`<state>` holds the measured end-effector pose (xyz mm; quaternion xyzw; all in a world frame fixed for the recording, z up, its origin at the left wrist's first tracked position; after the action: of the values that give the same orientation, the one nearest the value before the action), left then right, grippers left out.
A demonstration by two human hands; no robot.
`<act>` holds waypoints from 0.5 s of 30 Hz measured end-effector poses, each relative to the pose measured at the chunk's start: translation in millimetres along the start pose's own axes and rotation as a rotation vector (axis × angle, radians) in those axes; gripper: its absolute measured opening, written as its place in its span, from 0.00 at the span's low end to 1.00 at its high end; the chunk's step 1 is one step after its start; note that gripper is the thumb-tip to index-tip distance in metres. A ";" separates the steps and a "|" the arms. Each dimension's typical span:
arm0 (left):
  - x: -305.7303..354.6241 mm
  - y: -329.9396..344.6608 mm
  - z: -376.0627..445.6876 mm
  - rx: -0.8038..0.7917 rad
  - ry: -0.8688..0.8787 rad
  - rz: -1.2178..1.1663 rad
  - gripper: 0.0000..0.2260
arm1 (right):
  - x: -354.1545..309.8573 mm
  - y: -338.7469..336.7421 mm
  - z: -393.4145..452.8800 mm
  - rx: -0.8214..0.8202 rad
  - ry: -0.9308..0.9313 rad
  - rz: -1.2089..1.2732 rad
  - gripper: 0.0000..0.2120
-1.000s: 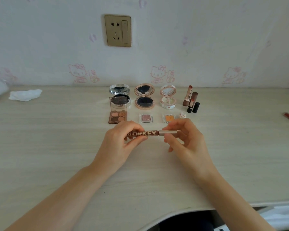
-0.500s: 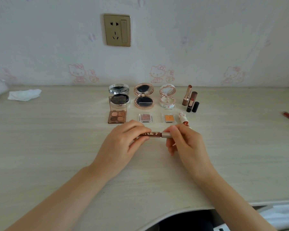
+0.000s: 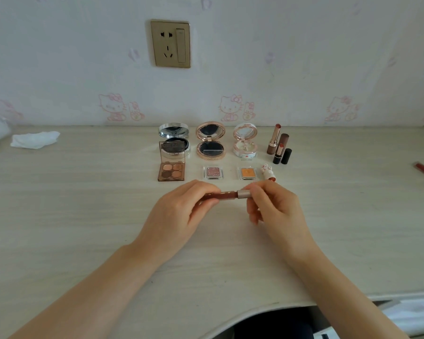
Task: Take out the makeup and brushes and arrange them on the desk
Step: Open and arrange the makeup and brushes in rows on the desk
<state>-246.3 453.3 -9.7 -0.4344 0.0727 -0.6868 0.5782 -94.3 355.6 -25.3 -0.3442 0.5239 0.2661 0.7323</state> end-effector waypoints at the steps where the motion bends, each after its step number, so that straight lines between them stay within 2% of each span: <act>1: -0.6 -0.4 -0.2 0.013 -0.016 -0.011 0.09 | -0.9 -0.6 -0.1 0.003 0.002 0.030 0.10; 3: -2.8 -1.5 -0.6 0.045 -0.059 -0.037 0.07 | -0.5 -1.8 0.0 0.000 0.012 0.070 0.10; 5: -4.6 -2.3 -0.6 0.072 -0.077 -0.055 0.06 | -0.7 -2.0 -0.3 0.003 0.028 0.109 0.06; 8: -5.5 -2.8 0.0 0.101 -0.083 -0.074 0.07 | 1.9 -3.4 1.1 0.039 0.047 0.077 0.12; 11: -7.3 -3.4 0.7 0.120 -0.089 -0.073 0.08 | 1.3 -3.1 1.1 0.054 0.041 0.068 0.09; 15: -9.1 -2.6 2.0 0.105 -0.065 -0.078 0.11 | 1.2 -4.2 2.1 0.064 0.040 0.112 0.12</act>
<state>-247.2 462.8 -11.6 -0.4281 0.0007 -0.6972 0.5749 -89.6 354.7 -25.1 -0.2959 0.5651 0.2827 0.7163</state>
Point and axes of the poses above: each hand's wrist, its own z-axis towards the middle knuckle, its own y-axis out of the palm, x = y × z, the point moved 4 cm from there along z, towards the middle knuckle, and after that the axes turned 5 degrees about -z, right-handed, at the moved point
